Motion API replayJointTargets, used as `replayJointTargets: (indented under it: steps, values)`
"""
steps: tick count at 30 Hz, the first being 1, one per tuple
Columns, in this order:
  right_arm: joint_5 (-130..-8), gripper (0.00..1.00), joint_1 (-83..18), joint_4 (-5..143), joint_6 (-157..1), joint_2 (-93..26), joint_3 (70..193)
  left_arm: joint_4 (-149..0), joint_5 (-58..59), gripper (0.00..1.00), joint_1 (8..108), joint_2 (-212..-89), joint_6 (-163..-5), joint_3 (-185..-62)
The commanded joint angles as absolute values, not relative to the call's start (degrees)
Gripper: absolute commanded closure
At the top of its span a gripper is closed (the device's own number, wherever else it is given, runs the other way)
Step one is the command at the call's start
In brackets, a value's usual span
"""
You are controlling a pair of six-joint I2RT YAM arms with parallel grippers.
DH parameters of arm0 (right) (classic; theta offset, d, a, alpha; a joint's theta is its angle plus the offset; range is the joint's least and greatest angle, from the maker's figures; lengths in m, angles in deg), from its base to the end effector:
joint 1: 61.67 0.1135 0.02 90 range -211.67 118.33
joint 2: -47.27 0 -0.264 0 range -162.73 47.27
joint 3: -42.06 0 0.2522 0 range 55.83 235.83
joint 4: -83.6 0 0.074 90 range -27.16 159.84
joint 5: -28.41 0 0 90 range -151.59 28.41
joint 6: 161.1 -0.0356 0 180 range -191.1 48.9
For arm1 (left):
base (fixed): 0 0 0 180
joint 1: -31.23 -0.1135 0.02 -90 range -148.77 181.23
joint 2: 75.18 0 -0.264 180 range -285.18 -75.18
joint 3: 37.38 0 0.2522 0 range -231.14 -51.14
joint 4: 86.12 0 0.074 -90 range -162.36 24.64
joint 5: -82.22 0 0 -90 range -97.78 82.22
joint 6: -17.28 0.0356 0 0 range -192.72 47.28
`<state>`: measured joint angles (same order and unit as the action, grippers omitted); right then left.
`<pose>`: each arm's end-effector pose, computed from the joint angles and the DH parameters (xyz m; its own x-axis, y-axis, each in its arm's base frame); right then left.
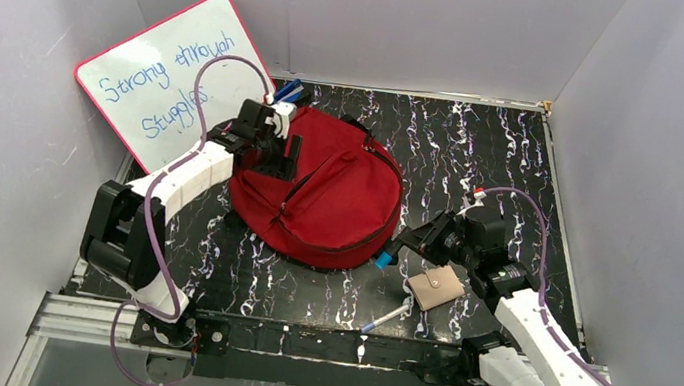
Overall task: Pack the student bag
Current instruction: Place the stationery in the student bag.
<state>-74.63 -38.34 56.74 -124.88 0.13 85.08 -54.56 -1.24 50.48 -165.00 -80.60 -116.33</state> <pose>0.1668 0.0807 0.2330 -0.7338 0.5394 -0.4129 0.0484 0.6478 0.7603 0.3268 -0.1184 0.2561 -0.6867 0.0955 -0.7206 0.3157 0.9321 -0.1773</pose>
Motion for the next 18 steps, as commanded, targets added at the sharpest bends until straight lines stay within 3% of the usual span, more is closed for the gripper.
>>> replayJointTargets:
  steps: [1,11,18]
  values:
    - [-76.4,1.0,-38.3,60.5,-124.6,-0.2,87.2,-55.2,-1.3,0.34,52.8,-165.5,-78.6,-117.3]
    - [-77.1,1.0,-38.3,60.5,-124.6,-0.9,87.6,-55.2,-3.6,0.34,55.6,-167.0,-77.3,-116.7]
    - [-77.4,1.0,-38.3,60.6,-124.4,-1.5,88.2,-54.5,-5.8,0.58,55.8,-168.3,-76.5,-117.1]
